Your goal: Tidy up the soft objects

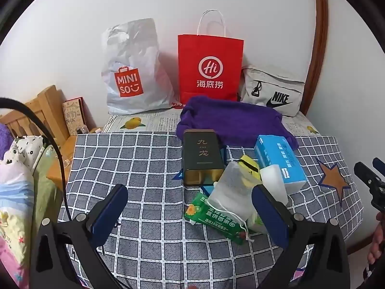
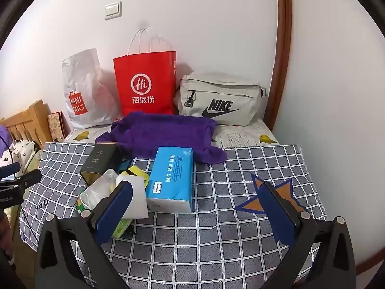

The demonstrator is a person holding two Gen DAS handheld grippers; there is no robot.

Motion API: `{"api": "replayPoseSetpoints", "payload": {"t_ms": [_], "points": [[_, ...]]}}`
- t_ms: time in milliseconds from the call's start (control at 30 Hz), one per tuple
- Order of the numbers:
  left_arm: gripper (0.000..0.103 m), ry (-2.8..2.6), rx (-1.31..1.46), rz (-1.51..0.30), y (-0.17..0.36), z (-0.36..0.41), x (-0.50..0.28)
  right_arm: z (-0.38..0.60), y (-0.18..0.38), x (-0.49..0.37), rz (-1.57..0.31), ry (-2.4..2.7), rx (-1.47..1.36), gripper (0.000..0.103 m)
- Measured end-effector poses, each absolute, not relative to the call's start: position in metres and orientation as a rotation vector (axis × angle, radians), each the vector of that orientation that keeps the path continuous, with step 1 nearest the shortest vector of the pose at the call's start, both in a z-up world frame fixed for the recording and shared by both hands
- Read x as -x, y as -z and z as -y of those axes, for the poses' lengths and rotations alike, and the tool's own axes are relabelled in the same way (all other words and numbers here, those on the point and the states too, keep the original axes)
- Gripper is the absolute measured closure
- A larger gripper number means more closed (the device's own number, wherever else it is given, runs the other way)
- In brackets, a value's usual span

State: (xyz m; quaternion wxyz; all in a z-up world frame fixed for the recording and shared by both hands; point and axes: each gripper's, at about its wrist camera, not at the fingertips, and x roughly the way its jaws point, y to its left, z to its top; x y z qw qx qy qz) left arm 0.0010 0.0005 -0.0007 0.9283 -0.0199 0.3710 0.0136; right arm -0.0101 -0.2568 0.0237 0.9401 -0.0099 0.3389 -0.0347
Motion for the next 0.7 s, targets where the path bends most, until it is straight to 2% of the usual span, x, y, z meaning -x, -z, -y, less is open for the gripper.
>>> {"api": "replayPoseSetpoints", "payload": {"t_ms": [367,433,700], "points": [[0.000,-0.041,-0.016,-0.730,0.000,0.030,0.004,0.251,-0.026,0.011,-0.686,0.064,0.033,0.000],[0.000,-0.027,0.020,-0.739,-0.001,0.000,0.001,0.253,-0.027,0.011,-0.687,0.059,0.031,0.000],[0.000,-0.029,0.015,-0.746,0.001,-0.003,0.002,0.250,-0.028,0.012,-0.684,0.054,0.042,0.000]]}}
